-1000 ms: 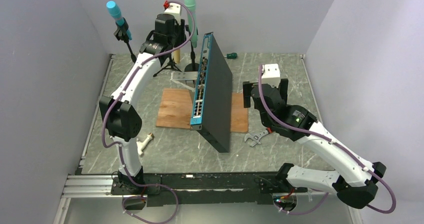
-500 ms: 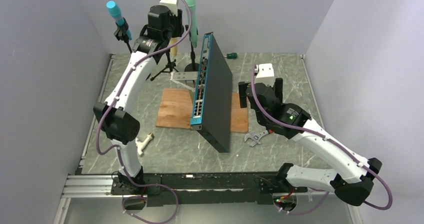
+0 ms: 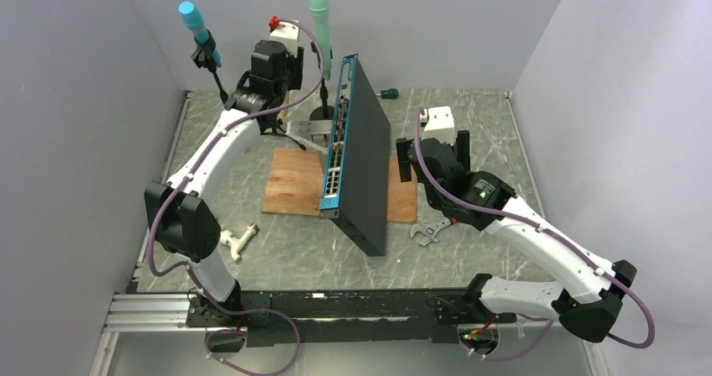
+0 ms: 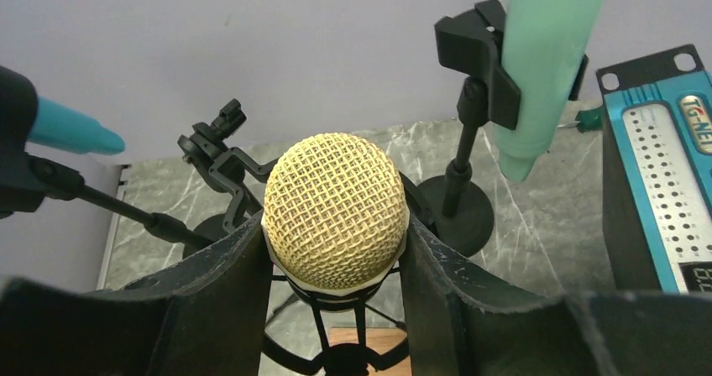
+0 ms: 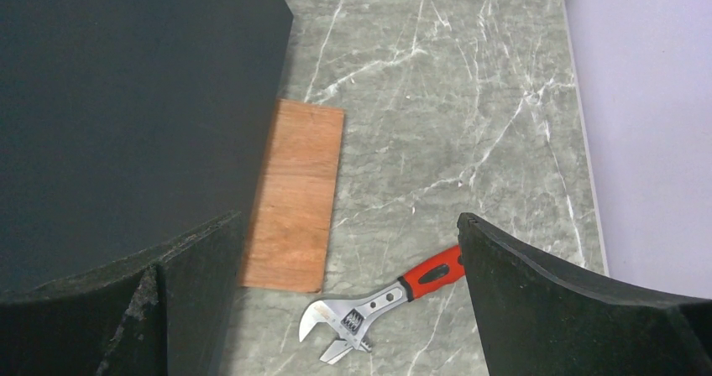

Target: Remove the microphone from the stand

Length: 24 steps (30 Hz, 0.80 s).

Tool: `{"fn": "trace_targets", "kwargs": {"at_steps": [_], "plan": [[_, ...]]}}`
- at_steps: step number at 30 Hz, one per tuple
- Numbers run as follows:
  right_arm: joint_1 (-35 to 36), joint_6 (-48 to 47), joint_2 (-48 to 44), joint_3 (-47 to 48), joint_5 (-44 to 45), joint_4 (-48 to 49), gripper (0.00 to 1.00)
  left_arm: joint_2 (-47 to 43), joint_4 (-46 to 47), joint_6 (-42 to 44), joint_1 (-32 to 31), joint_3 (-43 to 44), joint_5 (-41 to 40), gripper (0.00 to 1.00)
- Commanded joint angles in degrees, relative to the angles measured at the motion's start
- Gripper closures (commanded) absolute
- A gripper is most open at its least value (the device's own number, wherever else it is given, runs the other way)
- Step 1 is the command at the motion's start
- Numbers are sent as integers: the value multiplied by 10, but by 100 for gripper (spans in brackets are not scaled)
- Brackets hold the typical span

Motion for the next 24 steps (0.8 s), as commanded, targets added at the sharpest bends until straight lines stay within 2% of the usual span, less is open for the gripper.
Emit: {"fn": "trace_targets", "kwargs": {"at_steps": [1, 3, 4, 6, 9, 10, 14, 16, 19, 24], "plan": [[-2, -7, -1, 0, -4, 21, 0, -40, 72, 7, -2, -16, -7, 100], [-2, -7, 2, 0, -6, 23, 0, -49, 63, -3, -2, -29, -5, 100], [-2, -7, 3, 0, -7, 23, 0, -56, 64, -9, -2, -40, 0, 94], [-2, -8, 5, 1, -11, 26, 0, -69, 72, -32, -2, -62, 14, 76], [-3, -11, 7, 1, -16, 32, 0, -83, 72, -55, -2, -78, 15, 71], [-2, -12, 9, 1, -17, 32, 0, -83, 67, -60, -2, -76, 11, 66], [-2, -16, 15, 2, -15, 27, 0, -80, 51, -63, -2, -65, 5, 28], [-2, -16, 18, 3, -11, 22, 0, -82, 49, -67, -2, -62, 0, 15], [-2, -15, 19, 4, -9, 22, 0, -82, 38, -78, 0, -50, -1, 7], [-2, -17, 18, 2, -15, 26, 0, -72, 7, -91, 2, -10, 7, 3]]}}
